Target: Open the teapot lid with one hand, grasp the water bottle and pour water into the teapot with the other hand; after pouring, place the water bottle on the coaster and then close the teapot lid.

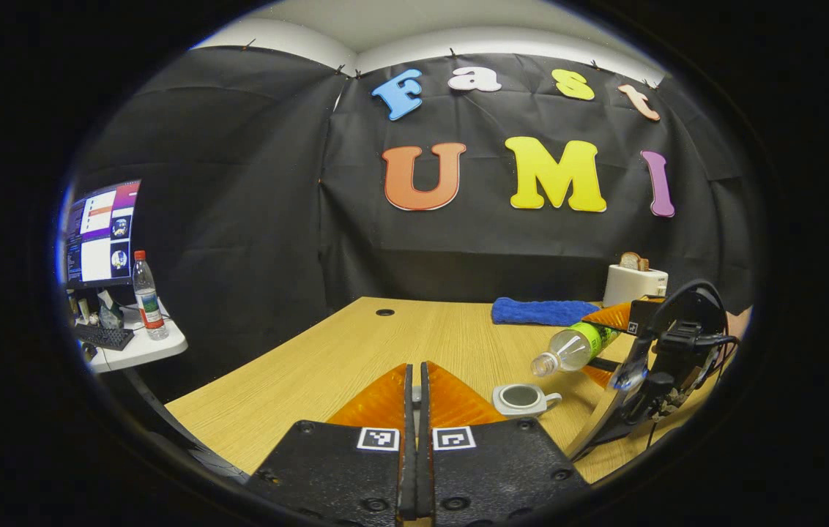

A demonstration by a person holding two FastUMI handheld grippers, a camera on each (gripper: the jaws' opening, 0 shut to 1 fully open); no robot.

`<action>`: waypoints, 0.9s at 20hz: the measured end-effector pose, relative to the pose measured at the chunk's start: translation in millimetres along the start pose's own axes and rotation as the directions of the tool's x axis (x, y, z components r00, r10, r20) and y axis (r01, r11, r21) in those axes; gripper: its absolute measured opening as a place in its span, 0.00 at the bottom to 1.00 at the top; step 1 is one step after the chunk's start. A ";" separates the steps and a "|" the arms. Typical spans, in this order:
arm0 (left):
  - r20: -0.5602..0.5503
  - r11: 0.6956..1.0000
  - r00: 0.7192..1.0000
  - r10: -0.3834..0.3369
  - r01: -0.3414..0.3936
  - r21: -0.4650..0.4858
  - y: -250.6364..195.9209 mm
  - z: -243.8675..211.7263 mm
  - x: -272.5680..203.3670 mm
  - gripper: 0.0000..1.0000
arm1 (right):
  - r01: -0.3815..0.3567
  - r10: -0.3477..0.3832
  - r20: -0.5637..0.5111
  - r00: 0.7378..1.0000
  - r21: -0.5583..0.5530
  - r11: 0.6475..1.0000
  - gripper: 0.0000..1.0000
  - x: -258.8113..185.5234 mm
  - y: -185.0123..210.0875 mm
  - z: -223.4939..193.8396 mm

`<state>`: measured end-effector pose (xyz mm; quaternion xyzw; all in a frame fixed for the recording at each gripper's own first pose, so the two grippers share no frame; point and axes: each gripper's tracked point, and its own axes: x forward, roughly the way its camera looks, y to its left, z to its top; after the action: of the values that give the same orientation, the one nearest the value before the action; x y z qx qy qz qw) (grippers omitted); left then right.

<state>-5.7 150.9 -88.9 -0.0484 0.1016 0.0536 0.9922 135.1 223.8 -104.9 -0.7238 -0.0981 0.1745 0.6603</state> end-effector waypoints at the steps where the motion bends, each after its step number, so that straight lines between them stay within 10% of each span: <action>1: 0.003 1.000 1.000 0.004 -0.004 0.001 2.9 0.7 -0.5 0.03 | 0.011 -0.011 0.013 1.000 -0.039 0.999 0.71 -1.1 -2.9 3.0; 18: -0.005 1.000 1.000 0.003 -0.003 -0.006 6.1 -0.7 -2.7 0.03 | 0.102 -0.077 0.080 0.994 -0.370 0.923 0.71 4.0 -34.8 12.9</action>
<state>-9.1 156.7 -89.6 -0.0512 0.1042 0.0554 0.9917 137.0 240.9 -71.8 -0.8251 -0.1834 0.1452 0.5143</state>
